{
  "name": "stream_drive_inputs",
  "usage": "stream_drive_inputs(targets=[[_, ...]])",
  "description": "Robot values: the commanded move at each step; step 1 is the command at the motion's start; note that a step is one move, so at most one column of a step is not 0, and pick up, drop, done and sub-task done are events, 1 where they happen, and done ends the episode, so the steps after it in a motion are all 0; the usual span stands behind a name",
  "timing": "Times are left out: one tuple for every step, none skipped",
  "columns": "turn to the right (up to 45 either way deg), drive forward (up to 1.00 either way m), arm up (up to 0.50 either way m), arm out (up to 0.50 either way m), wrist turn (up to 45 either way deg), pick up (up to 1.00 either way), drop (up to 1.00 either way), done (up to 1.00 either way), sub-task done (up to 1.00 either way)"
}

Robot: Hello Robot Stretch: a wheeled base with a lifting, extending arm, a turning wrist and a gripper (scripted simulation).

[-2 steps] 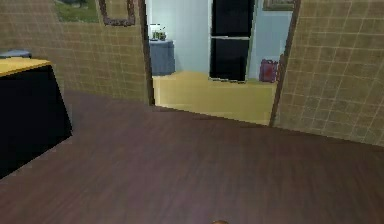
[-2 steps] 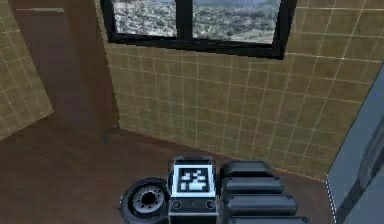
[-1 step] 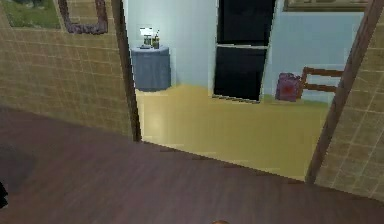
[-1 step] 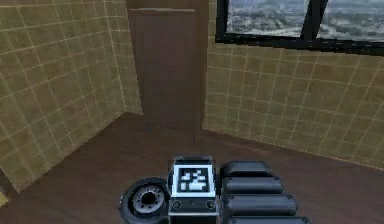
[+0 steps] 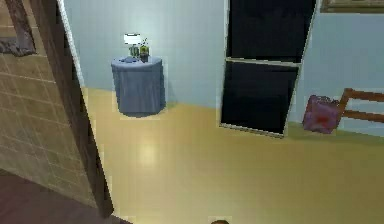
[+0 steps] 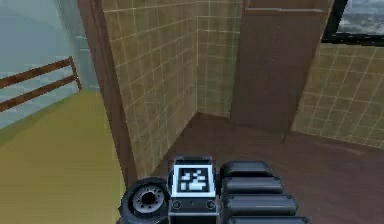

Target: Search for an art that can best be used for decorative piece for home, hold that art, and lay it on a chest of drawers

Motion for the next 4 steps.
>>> stream_drive_inputs(targets=[[0.0,1.0,0.0,0.0,0.0,0.0,0.0,0.0,0.0],[-15.0,0.0,0.0,0.0,0.0,0.0,0.0,0.0,0.0],[0.0,0.15,0.0,0.0,0.0,0.0,0.0,0.0,0.0],[12.0,0.0,0.0,0.0,0.0,0.0,0.0,0.0,0.0]])
